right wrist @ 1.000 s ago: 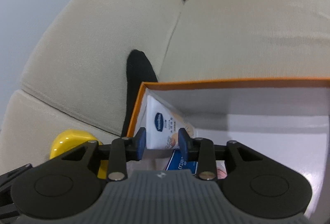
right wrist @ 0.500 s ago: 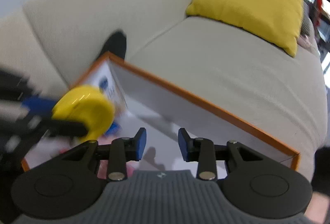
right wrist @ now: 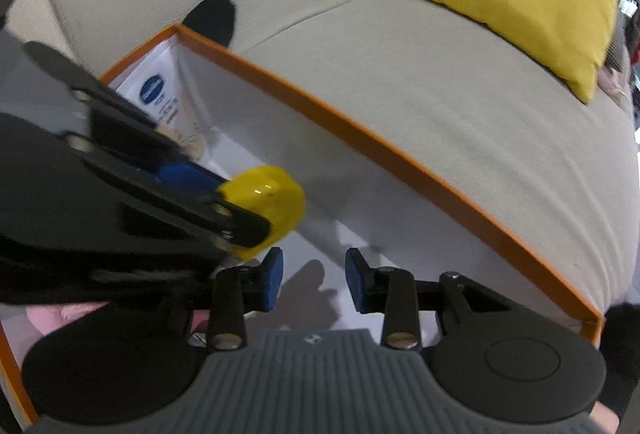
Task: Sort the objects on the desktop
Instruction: 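Open the right tool to drop the lotion while the left tool releases the tape measure, then withdraw both tools from the box toward the pink stick and white box, then grasp the pink selfie stick handle with the left tool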
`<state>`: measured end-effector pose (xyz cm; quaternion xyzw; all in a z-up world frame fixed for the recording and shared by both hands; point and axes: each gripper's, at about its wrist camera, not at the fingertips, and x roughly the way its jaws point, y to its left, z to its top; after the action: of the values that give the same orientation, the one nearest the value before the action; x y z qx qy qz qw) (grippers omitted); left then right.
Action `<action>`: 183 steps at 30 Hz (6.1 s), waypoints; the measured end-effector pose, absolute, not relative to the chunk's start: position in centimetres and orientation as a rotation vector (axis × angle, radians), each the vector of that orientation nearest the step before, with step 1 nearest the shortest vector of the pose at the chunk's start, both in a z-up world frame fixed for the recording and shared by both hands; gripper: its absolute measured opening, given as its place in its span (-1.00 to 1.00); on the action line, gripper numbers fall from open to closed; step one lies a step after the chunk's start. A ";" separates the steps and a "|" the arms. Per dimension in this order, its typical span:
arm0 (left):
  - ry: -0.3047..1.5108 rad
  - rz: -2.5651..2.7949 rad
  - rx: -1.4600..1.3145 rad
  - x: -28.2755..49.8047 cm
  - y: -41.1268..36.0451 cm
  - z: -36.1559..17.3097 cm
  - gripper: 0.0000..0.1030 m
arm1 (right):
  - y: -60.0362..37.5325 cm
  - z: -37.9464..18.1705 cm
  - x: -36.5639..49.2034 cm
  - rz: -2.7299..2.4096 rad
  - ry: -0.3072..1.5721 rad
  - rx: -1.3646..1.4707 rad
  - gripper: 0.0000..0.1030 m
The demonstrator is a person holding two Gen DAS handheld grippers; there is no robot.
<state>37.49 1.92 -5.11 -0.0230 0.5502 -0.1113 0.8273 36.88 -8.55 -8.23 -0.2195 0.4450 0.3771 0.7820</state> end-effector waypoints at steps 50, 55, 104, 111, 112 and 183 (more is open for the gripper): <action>0.821 -0.063 -0.253 26.4 13.5 0.6 -0.49 | -5.5 -10.7 38.4 0.850 1.245 -0.320 -0.54; 0.801 -0.046 -0.292 26.4 14.5 -0.4 -0.45 | -5.0 -11.3 38.4 0.826 1.232 -0.284 -0.71; 0.977 -0.269 -0.148 9.7 4.0 -1.8 -0.38 | -24.9 -4.6 15.3 0.714 0.872 0.037 -0.26; 1.124 -0.239 -0.135 6.9 2.4 -7.6 -0.33 | -27.8 -10.2 12.5 0.600 1.034 0.141 -0.26; 1.151 -0.228 -0.154 6.9 2.7 -8.4 -0.30 | -28.0 -10.8 12.2 0.591 1.055 0.153 -0.26; 1.021 -0.251 -0.391 5.5 6.3 -6.2 -0.82 | -18.8 -15.3 12.6 0.893 1.147 0.063 -0.99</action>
<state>5.46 6.29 -6.21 -0.1852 0.4840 -0.1188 0.8470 12.61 -18.76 -15.28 0.0287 0.5242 0.4083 0.7468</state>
